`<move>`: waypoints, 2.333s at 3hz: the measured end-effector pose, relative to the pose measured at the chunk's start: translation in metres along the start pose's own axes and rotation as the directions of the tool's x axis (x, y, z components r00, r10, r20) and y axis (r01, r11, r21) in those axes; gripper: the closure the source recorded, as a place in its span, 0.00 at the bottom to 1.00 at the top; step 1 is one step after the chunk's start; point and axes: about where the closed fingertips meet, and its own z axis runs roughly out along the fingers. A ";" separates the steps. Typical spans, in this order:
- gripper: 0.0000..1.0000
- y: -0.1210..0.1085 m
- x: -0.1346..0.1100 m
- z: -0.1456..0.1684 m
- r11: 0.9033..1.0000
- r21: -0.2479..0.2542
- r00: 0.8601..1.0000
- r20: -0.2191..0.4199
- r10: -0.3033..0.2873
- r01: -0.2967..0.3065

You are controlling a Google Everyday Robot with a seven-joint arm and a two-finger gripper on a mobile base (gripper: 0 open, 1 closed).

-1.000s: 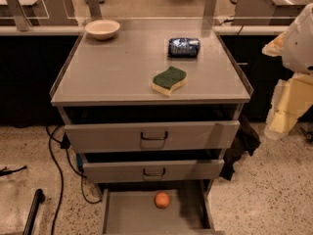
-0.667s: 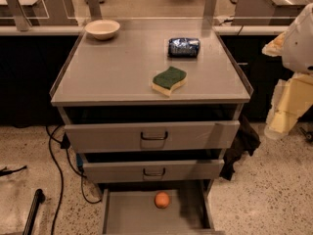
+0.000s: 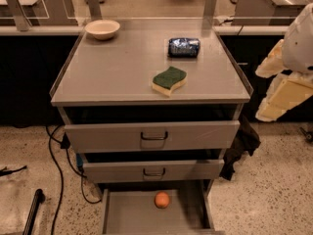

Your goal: Pick orange from bottom drawer and place on counter

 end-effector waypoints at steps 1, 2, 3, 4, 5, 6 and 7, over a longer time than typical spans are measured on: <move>0.63 0.001 0.000 0.003 1.000 0.010 1.000 0.003 0.006 -0.006; 0.86 0.008 0.001 0.028 1.000 0.005 1.000 0.021 0.015 -0.015; 1.00 0.021 0.000 0.069 1.000 -0.019 0.999 0.047 0.015 -0.014; 1.00 0.035 -0.005 0.113 0.999 -0.052 0.997 0.074 0.001 0.003; 1.00 0.047 -0.010 0.168 0.997 -0.077 0.994 0.112 -0.010 0.019; 1.00 0.068 0.001 0.240 0.988 -0.158 0.996 0.090 0.018 -0.004; 1.00 0.068 0.001 0.240 0.988 -0.158 0.996 0.090 0.018 -0.004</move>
Offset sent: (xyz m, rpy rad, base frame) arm 0.0049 0.0104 -0.0777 0.0513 0.0098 -0.0167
